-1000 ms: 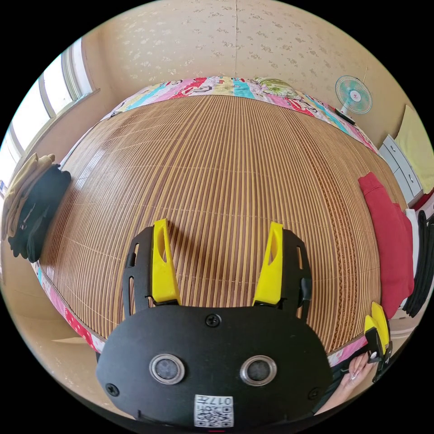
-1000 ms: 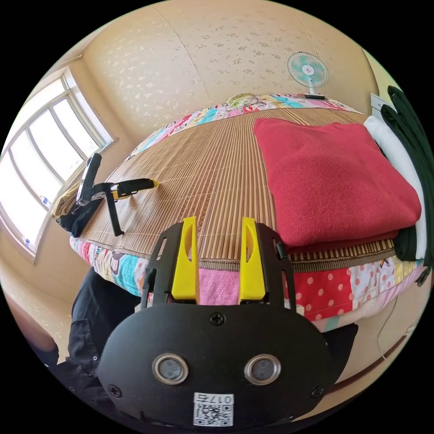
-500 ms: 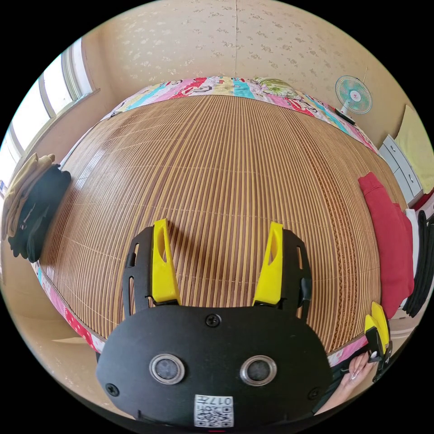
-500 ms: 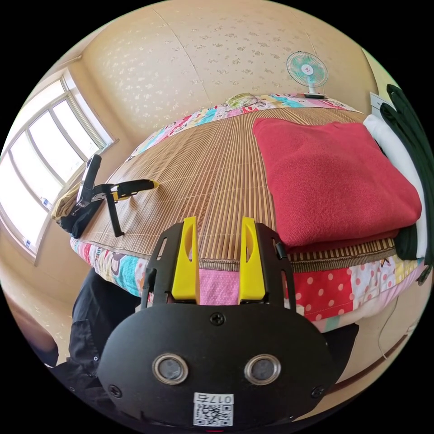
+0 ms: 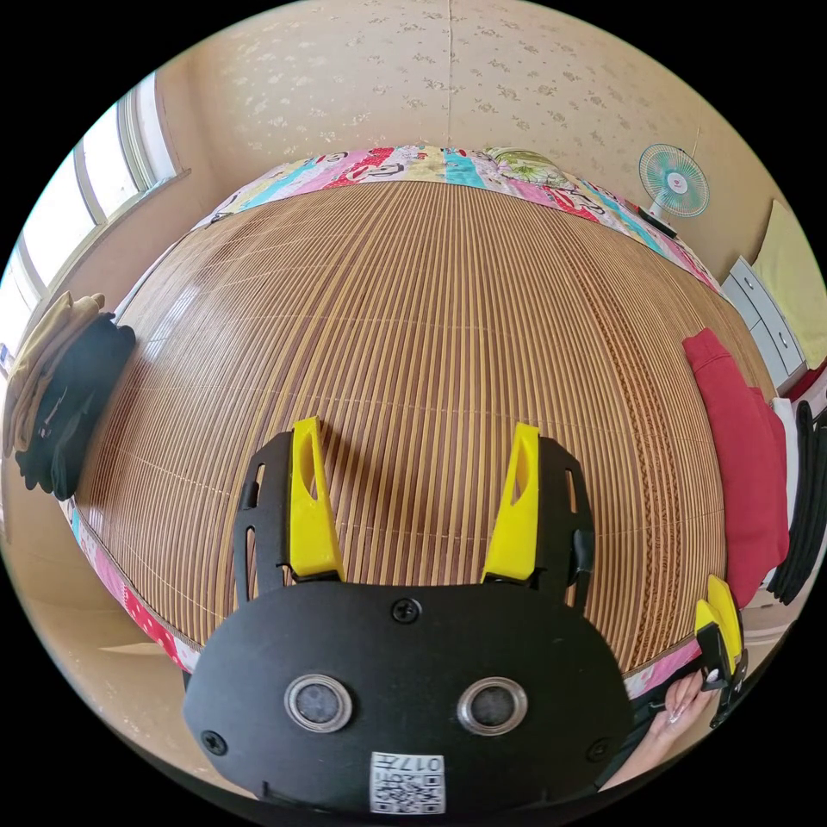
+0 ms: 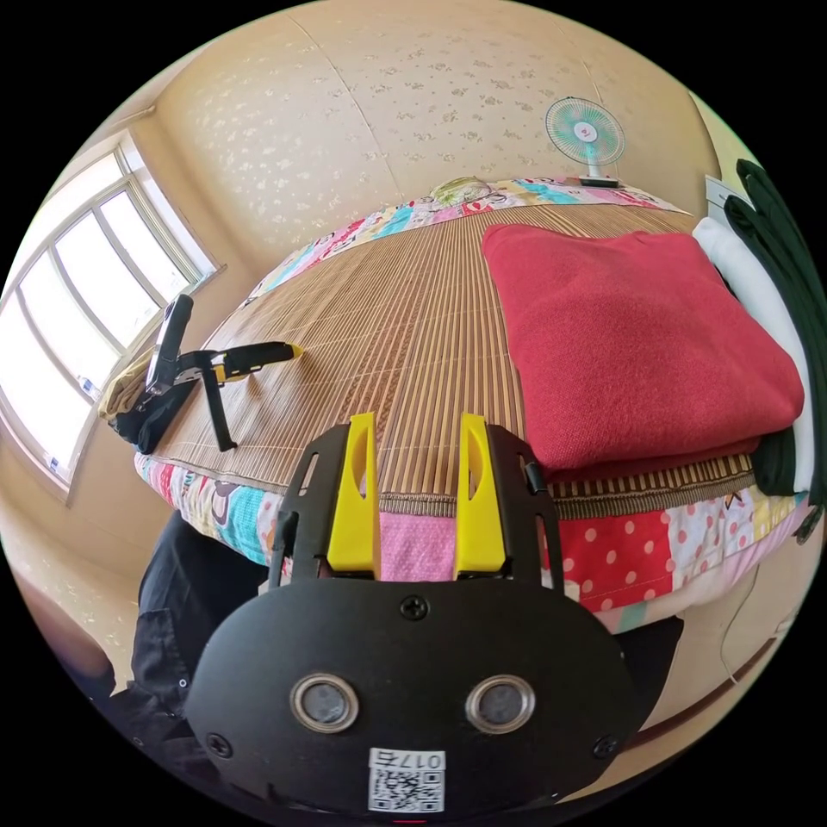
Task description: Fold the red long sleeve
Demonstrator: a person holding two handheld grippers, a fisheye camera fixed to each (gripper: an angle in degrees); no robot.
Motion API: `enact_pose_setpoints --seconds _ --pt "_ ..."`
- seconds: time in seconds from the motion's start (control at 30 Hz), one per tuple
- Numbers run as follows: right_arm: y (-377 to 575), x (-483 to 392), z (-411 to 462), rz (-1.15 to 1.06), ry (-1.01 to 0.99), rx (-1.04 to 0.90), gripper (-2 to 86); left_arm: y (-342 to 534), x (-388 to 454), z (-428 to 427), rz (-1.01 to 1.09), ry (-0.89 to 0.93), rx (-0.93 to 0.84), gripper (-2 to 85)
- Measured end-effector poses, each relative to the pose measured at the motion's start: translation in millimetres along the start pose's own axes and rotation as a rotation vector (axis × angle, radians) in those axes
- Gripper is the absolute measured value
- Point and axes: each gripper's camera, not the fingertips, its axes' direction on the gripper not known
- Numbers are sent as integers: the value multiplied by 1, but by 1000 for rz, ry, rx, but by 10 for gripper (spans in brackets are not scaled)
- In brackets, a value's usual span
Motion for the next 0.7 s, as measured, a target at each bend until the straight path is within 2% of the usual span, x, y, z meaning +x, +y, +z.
enact_pose_setpoints --seconds 0.7 --pt "0 0 2 0 5 1 135 2 -1 6 0 0 0 283"
